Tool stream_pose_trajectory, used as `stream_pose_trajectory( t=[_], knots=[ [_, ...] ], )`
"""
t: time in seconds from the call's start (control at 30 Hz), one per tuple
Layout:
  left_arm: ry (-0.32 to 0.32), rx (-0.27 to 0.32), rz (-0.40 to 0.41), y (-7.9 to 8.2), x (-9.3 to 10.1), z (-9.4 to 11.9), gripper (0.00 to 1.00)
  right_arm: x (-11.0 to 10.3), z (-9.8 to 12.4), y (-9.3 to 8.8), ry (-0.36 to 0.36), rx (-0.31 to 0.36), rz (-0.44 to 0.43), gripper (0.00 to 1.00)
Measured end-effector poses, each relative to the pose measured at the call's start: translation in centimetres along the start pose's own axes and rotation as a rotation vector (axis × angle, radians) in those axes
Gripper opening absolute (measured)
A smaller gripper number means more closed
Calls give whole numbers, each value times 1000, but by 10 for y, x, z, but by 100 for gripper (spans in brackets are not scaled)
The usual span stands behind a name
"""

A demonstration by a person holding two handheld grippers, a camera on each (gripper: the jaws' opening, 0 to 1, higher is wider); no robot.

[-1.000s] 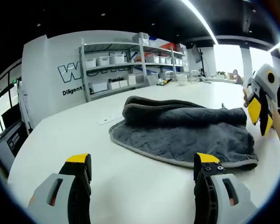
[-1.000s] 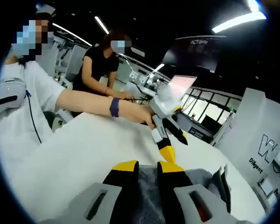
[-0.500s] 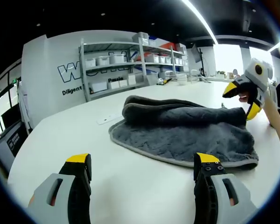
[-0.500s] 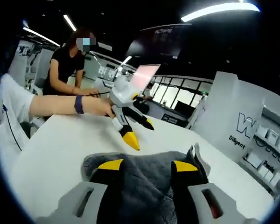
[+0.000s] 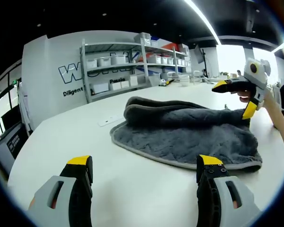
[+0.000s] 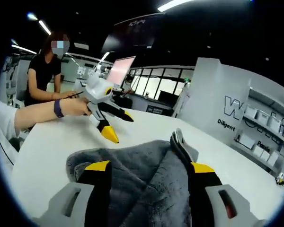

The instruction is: Open the folded towel by lifting each exposed corner and separating the folded layers until the towel lies flat within the target outline without major curled edges

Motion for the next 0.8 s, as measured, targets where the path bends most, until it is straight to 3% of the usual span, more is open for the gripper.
stream_pose_trajectory(
  t=[0.8],
  knots=[
    [-3, -1, 0, 0, -1, -1, 89, 17, 4, -23, -70, -94, -134, 86]
  ],
)
Point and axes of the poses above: the point that each gripper's makers call its tool centre point, and the gripper's own axes: z roughly backward along the fingers, x roughly to its right, y roughly out of its top, the point moved 1 cm from there along z, roughly backward along the fingers, and after that the axes turned 9 degrees about z, right-handed, at the moved point
